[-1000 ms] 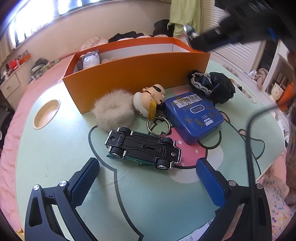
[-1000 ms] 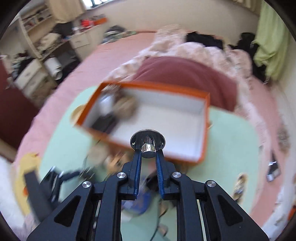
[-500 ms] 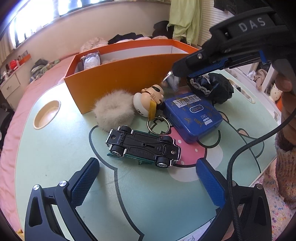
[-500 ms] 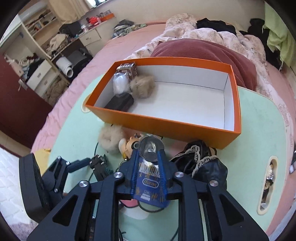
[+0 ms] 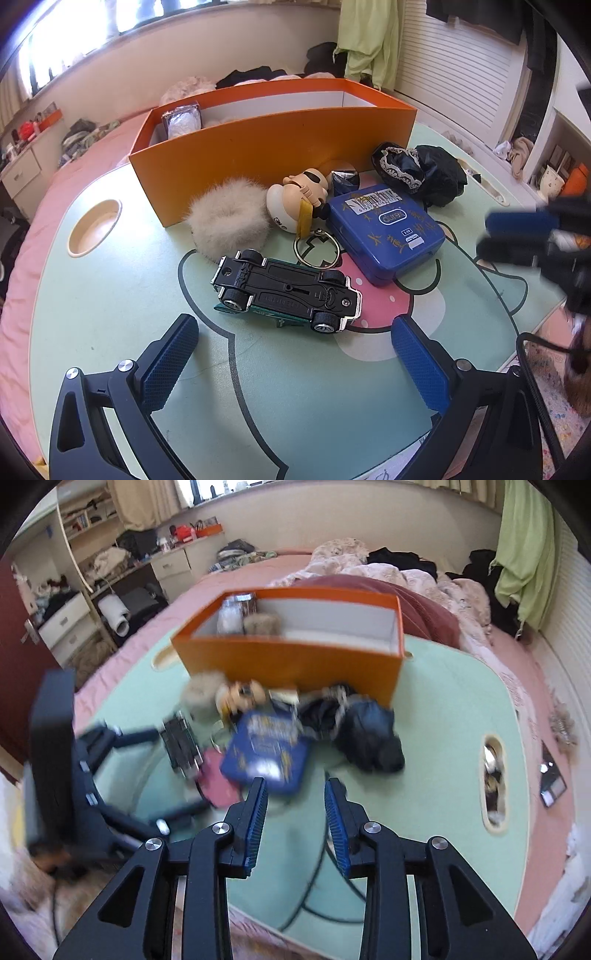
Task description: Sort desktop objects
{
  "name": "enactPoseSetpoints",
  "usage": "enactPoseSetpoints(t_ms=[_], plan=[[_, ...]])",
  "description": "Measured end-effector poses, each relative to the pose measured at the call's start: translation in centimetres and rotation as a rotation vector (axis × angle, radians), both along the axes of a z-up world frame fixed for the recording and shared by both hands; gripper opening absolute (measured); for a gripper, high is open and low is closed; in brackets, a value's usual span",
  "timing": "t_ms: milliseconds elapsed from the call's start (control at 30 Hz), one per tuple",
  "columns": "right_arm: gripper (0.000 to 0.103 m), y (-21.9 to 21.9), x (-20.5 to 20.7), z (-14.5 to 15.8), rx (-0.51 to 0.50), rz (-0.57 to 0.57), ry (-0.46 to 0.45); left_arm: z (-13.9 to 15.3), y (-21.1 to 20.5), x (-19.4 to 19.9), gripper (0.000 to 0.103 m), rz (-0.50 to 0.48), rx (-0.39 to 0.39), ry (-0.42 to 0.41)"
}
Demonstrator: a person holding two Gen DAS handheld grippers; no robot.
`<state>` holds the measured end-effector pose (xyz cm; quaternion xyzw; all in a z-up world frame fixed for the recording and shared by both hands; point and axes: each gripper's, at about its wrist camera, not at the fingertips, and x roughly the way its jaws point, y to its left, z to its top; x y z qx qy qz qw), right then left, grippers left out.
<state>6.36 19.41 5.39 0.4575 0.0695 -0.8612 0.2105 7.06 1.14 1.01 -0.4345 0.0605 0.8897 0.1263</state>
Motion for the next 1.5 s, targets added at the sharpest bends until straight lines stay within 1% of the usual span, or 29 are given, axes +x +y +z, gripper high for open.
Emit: enactPoseSetpoints(t_ms=[67,100,133,167,200,267,333,367,400,467,533,567,600,633,667,700,733,800,867,967,1200,1267,1333,1367,1400,1467,1500], plan=[[0.033,0.1,1.3,-1.7,0.046,-0.02,0.008,0.1,-0.1,0.0,0.103,0.01,0.003,0.007],[0.033,0.2,1.4,-2.4,0.049,-0.024,0.004,0.2,-0.3,0.0,0.103,0.017,0.013,0.008],[0.036,0.2,1.6,-3.2,0.053,-0.032,-0.002,0.3,-0.6,0.0,0.103,0.024,0.025,0.011],[0.049,0.2,2.0,-3.5,0.043,-0.055,0.039,0.4,-0.9,0.0,0.103,0.029,0.047,0.014],[0.065,0.2,2.1,-3.9,0.043,-0.081,0.063,0.5,-1.4,0.1,0.103,0.03,0.076,0.015],[0.078,0.0,2.0,-4.4,0.029,-0.092,0.081,0.7,-2.1,0.3,0.102,0.024,0.13,0.023],[0.08,-0.3,2.2,-4.7,0.024,-0.092,0.1,1.3,-2.8,0.8,0.091,0.038,0.159,0.052],[0.082,-0.4,2.2,-4.9,0.032,-0.09,0.107,1.7,-3.0,1.0,0.079,0.045,0.162,0.073],[0.082,-0.3,2.1,-4.7,0.029,-0.088,0.105,2.3,-3.1,1.2,0.07,0.047,0.165,0.099],[0.084,-0.2,1.9,-4.6,0.028,-0.088,0.105,3.5,-3.1,1.2,0.064,0.034,0.161,0.138],[0.087,-0.3,1.8,-4.7,0.027,-0.085,0.107,5.4,-2.9,0.2,0.061,0.014,0.145,0.158],[0.088,-0.3,2.0,-4.6,0.028,-0.083,0.108,6.2,-2.8,-0.4,0.055,0.013,0.141,0.161],[0.089,-0.4,2.3,-4.5,0.029,-0.082,0.11,7.3,-3.0,-1.5,0.046,0.013,0.141,0.159],[0.089,-0.4,2.4,-4.4,0.031,-0.079,0.112,8.5,-3.2,-3.1,0.041,0.013,0.147,0.153],[0.09,-0.4,2.4,-4.4,0.032,-0.076,0.111,9.1,-3.6,-3.9,0.032,0.014,0.152,0.149],[0.092,-0.4,2.5,-4.5,0.033,-0.075,0.111,9.8,-4.0,-5.2,0.024,0.024,0.154,0.14],[0.093,-0.4,2.5,-4.5,0.034,-0.074,0.109,10.2,-4.3,-6.8,0.021,0.041,0.154,0.125],[0.094,-0.3,2.4,-4.5,0.036,-0.076,0.109,10.3,-4.9,-10.5,0.011,0.085,0.153,0.071],[0.094,-0.3,2.4,-4.6,0.038,-0.074,0.109,9.7,-5.2,-13.9,0.01,0.112,0.155,0.005],[0.095,-0.3,2.4,-4.6,0.039,-0.074,0.11,8.6,-5.0,-16.6,0.01,0.116,0.14,-0.057],[0.095,-0.3,2.4,-4.5,0.04,-0.079,0.112,5.0,-4.6,-19.0,0.01,0.171,0.08,-0.142],[0.096,-0.4,2.4,-4.5,0.04,-0.077,0.111,4.6,-4.7,-19.2,0.01,0.196,0.069,-0.118],[0.096,-0.4,2.5,-4.5,0.043,-0.076,0.112,4.9,-5.0,-18.7,0.015,0.212,0.097,-0.101],[0.097,-0.4,2.4,-4.5,0.042,-0.077,0.111,5.4,-5.0,-18.3,0.022,0.203,0.124,-0.085],[0.098,-0.3,2.5,-4.5,0.041,-0.078,0.11,5.7,-5.1,-18.2,0.031,0.196,0.129,-0.074],[0.099,-0.3,2.4,-4.6,0.04,-0.08,0.106,6.4,-5.1,-17.9,0.039,0.195,0.099,-0.046],[0.1,-0.3,2.4,-4.6,0.041,-0.081,0.107,6.7,-5.1,-18.0,0.039,0.206,0.068,-0.036]])
